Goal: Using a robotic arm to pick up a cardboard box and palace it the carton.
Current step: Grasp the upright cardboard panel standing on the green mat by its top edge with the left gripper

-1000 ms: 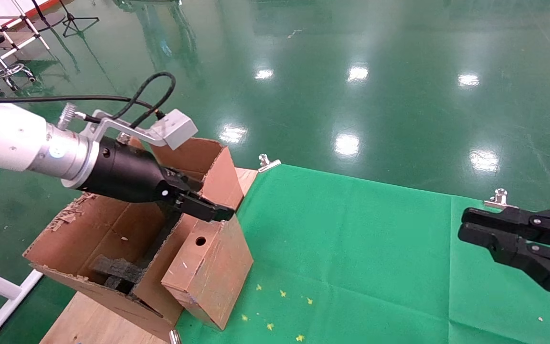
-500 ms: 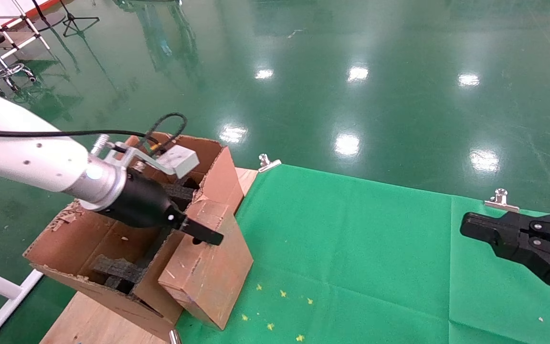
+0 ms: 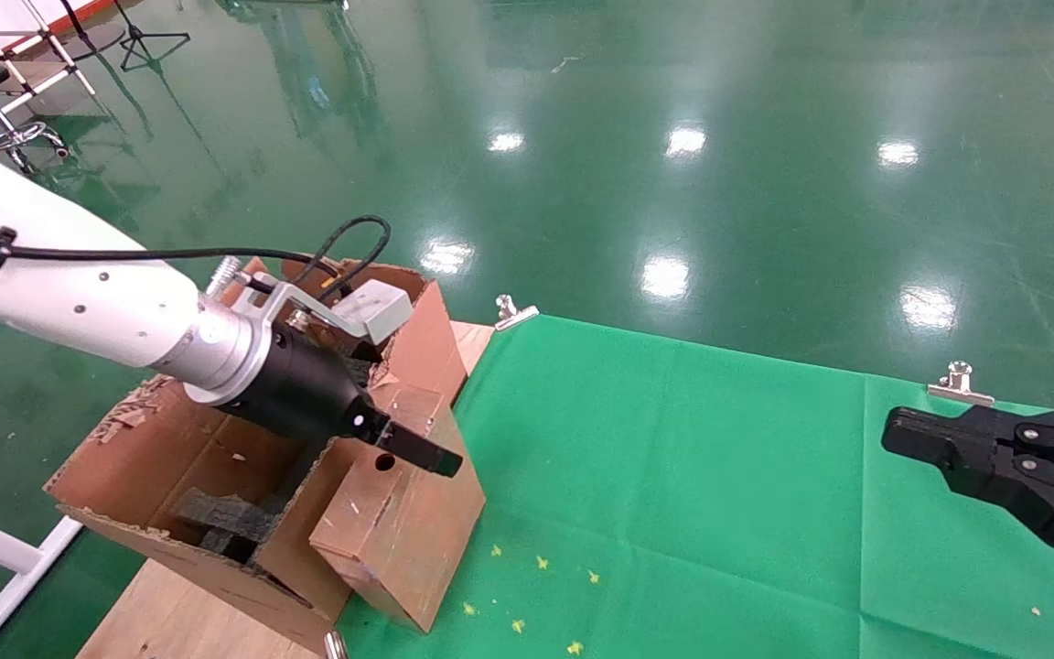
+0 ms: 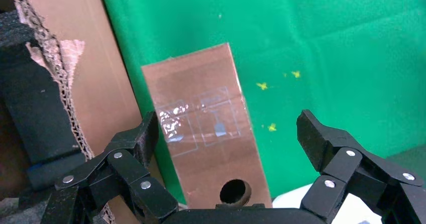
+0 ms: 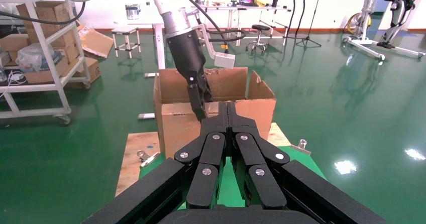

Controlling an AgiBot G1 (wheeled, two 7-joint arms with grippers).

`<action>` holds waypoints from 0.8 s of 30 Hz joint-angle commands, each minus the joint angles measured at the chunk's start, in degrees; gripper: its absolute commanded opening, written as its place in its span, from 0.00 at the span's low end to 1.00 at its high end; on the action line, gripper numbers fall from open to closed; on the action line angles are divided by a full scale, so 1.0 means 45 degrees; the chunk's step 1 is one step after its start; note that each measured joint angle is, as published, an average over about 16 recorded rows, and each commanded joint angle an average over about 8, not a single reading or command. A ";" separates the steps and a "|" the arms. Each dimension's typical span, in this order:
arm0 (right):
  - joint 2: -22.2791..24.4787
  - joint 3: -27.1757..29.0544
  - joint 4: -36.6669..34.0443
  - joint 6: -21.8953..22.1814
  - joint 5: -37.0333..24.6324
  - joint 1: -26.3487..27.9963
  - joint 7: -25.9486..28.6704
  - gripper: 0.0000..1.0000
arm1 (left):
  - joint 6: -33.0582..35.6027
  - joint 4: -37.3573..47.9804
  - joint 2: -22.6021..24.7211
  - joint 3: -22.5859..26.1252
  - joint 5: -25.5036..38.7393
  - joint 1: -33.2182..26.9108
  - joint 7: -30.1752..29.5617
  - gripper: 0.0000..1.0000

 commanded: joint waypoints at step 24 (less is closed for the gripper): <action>0.0002 0.0002 -0.0004 0.0004 0.0003 -0.0003 -0.0001 1.00 | 0.0237 0.0009 0.0176 0.0592 0.0087 -0.0273 0.0244 0.00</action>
